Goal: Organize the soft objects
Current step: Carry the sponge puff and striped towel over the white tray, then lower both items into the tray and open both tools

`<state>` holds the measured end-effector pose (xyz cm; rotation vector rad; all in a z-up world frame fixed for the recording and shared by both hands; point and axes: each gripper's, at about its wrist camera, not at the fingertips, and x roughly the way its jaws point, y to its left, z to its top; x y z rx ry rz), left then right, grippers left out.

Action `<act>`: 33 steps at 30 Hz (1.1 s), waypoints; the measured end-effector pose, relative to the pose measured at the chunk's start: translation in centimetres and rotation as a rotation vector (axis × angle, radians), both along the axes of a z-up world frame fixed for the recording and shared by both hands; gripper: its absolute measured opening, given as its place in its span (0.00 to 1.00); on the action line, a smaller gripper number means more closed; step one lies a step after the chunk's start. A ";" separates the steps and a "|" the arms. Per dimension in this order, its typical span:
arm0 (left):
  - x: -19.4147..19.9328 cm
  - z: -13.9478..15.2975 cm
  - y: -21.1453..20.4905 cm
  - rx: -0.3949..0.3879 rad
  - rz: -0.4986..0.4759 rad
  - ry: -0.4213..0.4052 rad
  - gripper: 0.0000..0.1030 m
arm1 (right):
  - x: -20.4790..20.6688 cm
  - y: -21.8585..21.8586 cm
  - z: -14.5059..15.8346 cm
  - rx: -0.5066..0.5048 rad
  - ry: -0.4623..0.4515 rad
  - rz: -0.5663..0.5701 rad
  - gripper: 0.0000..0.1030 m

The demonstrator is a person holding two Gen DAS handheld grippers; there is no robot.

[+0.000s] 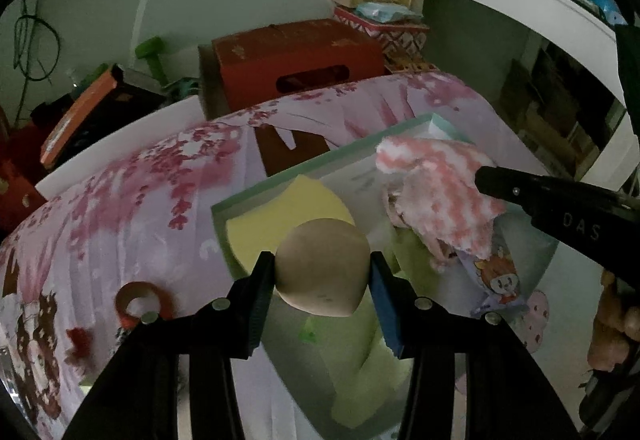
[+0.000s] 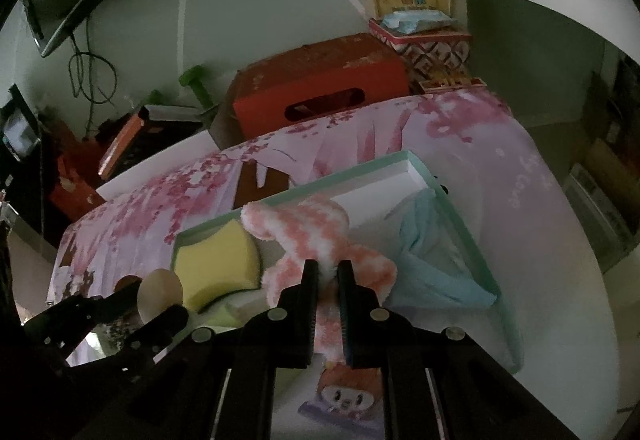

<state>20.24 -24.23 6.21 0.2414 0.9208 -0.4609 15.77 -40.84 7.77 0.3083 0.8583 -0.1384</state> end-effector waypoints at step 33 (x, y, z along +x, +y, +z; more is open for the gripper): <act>1.4 -3.5 -1.3 -0.008 -0.004 0.111 0.63 | 0.4 -0.4 -3.4 -0.003 0.087 -0.023 0.30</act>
